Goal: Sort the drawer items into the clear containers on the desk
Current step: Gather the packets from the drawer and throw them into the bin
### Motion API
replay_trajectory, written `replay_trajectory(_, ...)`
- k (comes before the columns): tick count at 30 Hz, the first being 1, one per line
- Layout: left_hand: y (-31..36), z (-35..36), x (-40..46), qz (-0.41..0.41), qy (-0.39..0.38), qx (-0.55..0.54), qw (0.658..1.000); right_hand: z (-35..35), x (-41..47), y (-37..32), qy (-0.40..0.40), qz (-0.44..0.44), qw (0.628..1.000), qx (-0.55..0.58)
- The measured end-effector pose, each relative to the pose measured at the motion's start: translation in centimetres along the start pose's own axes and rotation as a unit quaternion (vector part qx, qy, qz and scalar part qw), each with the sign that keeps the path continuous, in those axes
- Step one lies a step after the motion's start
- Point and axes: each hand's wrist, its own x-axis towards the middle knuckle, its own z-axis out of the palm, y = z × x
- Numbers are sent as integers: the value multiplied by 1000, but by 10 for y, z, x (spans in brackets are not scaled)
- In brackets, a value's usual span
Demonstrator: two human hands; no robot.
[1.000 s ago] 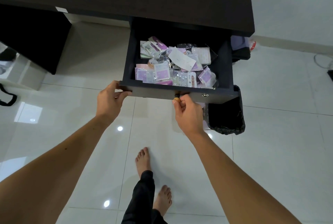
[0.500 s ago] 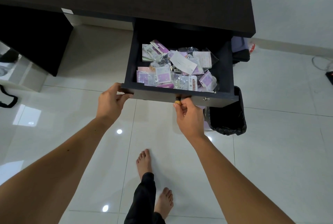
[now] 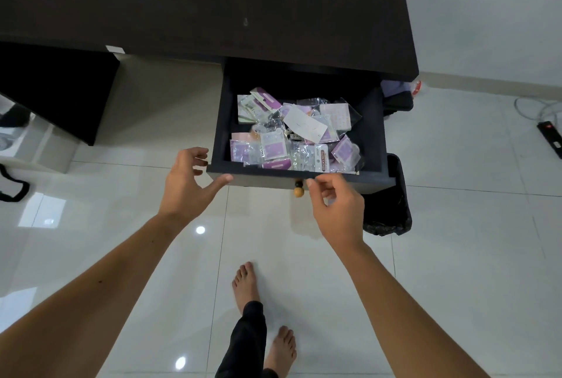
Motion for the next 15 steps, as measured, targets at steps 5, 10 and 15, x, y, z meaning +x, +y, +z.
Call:
replay_trajectory(5, 11, -26, 23, 103, -47, 122, 986, -14, 47, -7, -4, -8, 1000, 7)
replay_trajectory(10, 34, -38, 63, 198, -112, 153, 962, -10, 88, -7, -47, 28, 998, 9)
replay_trajectory(15, 70, -16, 102, 207, -163, 112, 958, -1, 126, 12, -79, 39, 995, -50)
